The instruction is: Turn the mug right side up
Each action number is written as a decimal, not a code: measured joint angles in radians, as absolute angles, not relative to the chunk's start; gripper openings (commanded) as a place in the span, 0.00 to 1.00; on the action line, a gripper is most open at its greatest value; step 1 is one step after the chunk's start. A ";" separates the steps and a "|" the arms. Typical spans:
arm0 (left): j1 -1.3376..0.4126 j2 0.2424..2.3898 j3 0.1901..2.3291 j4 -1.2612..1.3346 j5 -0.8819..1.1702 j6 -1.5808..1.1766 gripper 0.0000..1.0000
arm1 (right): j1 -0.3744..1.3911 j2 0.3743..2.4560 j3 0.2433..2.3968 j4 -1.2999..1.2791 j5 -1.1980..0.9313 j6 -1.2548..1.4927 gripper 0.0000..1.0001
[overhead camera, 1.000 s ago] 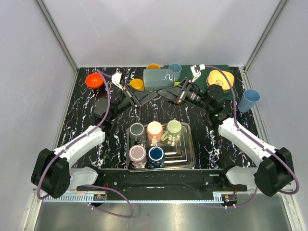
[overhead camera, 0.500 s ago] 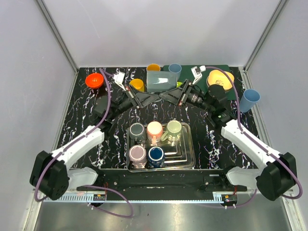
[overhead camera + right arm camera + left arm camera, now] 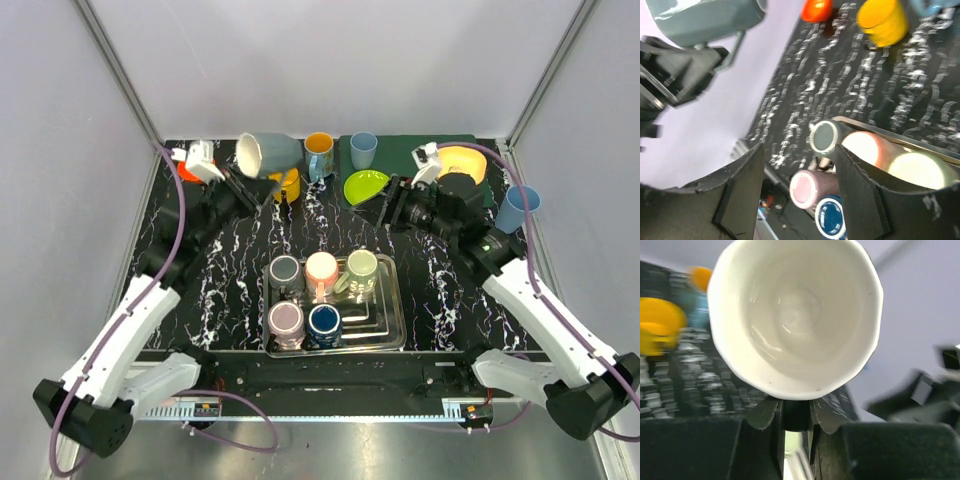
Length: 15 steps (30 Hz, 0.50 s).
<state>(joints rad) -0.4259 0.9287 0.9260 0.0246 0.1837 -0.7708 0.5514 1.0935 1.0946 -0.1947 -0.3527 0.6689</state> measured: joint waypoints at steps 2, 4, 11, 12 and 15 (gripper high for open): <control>-0.408 0.977 1.058 -0.181 0.036 -0.685 0.00 | 0.552 1.062 1.114 -0.297 -0.257 0.626 0.62; -0.361 1.058 1.178 -0.333 -0.079 -0.609 0.00 | 0.552 1.031 1.137 -0.397 -0.157 0.587 0.62; -0.191 1.349 1.237 -0.526 -0.235 -0.479 0.00 | 0.552 0.943 1.153 -0.558 0.041 0.503 0.62; -0.183 1.401 1.238 -0.546 -0.240 -0.469 0.00 | 0.552 0.940 1.153 -0.577 0.056 0.492 0.62; -0.184 1.536 1.241 -0.584 -0.236 -0.447 0.00 | 0.552 0.942 1.151 -0.594 0.069 0.481 0.62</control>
